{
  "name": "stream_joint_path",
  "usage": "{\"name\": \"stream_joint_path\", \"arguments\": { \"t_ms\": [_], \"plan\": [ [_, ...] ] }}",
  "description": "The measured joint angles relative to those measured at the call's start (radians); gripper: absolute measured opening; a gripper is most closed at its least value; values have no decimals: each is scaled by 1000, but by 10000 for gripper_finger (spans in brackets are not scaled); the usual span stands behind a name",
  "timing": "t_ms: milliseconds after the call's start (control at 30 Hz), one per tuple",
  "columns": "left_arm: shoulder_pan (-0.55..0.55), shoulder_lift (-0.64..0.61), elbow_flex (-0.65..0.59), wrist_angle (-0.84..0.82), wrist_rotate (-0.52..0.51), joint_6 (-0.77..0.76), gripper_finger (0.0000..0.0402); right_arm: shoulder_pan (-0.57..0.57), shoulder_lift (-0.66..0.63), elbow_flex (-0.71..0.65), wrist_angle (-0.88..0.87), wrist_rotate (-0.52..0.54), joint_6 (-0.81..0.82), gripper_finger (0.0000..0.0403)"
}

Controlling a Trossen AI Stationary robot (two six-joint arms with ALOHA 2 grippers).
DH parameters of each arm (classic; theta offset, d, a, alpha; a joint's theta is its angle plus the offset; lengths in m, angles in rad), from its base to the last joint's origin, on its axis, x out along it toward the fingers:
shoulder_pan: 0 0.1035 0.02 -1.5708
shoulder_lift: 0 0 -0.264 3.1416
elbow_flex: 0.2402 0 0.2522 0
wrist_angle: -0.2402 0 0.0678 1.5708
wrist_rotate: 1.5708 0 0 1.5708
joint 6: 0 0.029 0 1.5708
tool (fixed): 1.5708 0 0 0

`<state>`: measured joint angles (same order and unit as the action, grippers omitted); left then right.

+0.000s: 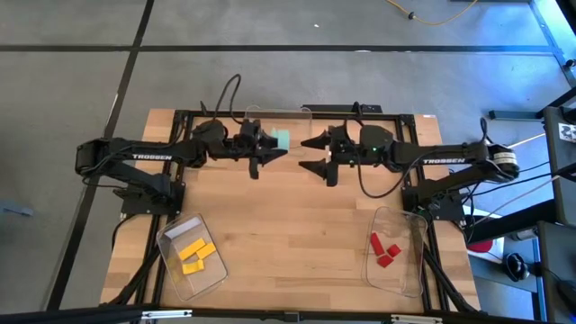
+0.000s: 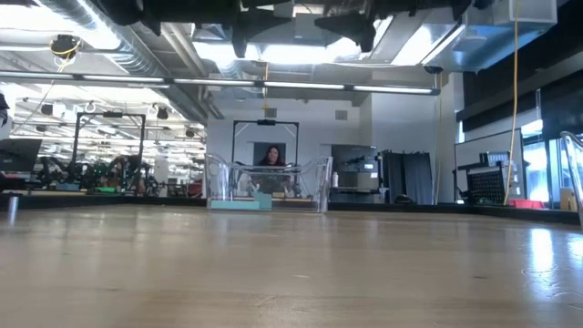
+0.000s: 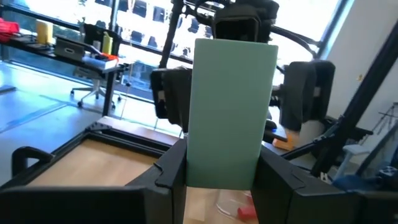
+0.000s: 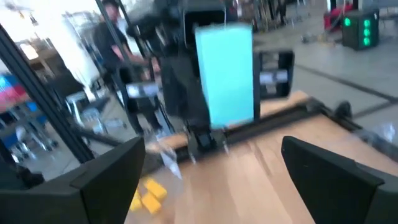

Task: Sort & place blocks by color
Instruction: Put the blue block into the top center transparent bin

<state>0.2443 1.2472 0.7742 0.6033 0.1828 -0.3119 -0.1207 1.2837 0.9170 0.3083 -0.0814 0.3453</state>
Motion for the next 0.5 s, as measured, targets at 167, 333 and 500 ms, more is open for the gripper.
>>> {"name": "stream_joint_path", "arguments": {
  "t_ms": [167,333,500],
  "plan": [
    [0,0,0,2,27,0,119,0,42,-25,197,1,47,380],
    [0,0,0,21,52,-19,119,-2,77,-25,280,4,66,380],
    [2,-11,0,11,68,-18,119,-20,80,-25,258,8,59,380]
  ]
}}
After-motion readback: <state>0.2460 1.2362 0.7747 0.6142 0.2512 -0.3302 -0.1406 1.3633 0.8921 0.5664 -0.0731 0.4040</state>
